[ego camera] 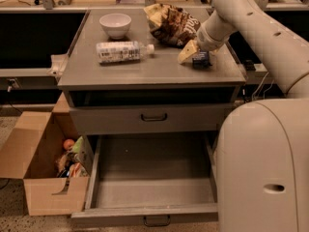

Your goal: Place rxbar blueberry into middle drawer

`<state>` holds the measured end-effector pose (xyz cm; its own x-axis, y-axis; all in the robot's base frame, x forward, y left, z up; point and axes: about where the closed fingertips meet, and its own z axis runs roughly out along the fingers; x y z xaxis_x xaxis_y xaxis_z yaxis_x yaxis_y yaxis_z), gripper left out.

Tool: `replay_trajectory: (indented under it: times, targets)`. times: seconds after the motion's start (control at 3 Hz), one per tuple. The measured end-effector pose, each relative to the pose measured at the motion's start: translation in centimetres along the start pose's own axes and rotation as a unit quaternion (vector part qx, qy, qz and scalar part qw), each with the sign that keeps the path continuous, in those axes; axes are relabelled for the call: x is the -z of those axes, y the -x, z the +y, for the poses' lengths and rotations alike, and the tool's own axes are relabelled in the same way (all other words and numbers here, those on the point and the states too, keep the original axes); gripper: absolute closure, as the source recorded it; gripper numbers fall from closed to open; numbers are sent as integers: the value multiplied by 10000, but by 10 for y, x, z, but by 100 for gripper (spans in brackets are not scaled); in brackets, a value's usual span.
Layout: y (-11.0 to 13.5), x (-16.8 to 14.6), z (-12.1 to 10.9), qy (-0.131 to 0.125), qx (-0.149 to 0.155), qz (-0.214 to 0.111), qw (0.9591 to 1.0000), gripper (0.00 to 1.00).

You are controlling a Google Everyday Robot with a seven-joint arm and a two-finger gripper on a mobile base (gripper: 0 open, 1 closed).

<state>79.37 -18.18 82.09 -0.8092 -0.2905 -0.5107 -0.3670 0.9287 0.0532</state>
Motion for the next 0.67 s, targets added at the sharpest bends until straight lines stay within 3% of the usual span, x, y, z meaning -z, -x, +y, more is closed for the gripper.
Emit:
replay_trajectory:
  times: [0.67]
  targets:
    - [8, 13, 1, 0, 0, 0, 10000, 92]
